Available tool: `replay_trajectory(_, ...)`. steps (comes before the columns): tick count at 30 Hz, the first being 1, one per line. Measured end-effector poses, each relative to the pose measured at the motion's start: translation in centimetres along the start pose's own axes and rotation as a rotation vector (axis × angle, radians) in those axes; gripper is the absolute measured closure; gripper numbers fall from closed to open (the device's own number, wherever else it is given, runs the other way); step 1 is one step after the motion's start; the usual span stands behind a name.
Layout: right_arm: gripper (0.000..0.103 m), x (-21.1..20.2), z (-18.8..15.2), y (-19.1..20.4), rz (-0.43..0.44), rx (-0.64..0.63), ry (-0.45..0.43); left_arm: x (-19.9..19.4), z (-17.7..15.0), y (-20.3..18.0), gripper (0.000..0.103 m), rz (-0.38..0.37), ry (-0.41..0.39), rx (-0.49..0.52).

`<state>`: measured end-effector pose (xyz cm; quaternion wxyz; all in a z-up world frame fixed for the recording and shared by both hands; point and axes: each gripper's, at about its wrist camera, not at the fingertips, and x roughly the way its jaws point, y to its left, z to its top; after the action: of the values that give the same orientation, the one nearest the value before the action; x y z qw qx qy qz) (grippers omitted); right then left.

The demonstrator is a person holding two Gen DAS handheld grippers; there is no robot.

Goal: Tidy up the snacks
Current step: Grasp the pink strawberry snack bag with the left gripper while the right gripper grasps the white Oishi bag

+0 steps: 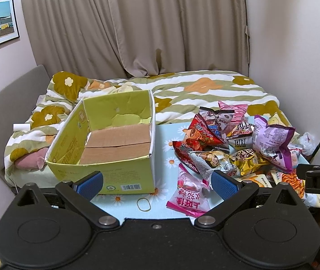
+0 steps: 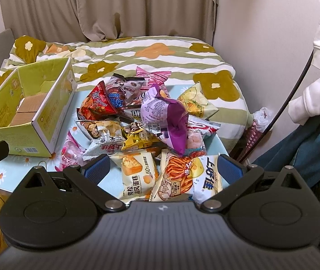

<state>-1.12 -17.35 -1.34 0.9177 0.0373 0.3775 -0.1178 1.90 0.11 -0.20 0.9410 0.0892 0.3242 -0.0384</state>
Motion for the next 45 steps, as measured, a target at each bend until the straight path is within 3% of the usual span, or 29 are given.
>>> replay_trajectory(21,0.000,-0.2,0.2,0.1,0.003,-0.005,0.001,-0.3,0.3,-0.1,0.000,-0.028,-0.010,0.014)
replay_trajectory(26,0.000,0.1,0.4,0.0,-0.003,0.004,0.015,0.6,0.8,-0.2,0.000,-0.034,0.018,0.031)
replay_trajectory(33,0.000,2.6,0.3,-1.2,-0.032,0.019,0.064,5.5,0.9,-0.8,0.000,-0.084,0.095,0.083)
replay_trajectory(38,0.000,6.1,-0.5,-3.0,-0.052,0.061,0.122,10.3,-0.5,-2.0,0.000,-0.162,0.141,0.128)
replay_trajectory(45,0.000,11.2,-2.2,-5.4,-0.064,0.133,0.213,16.1,-2.8,-3.7,0.000,-0.211,0.221,0.214)
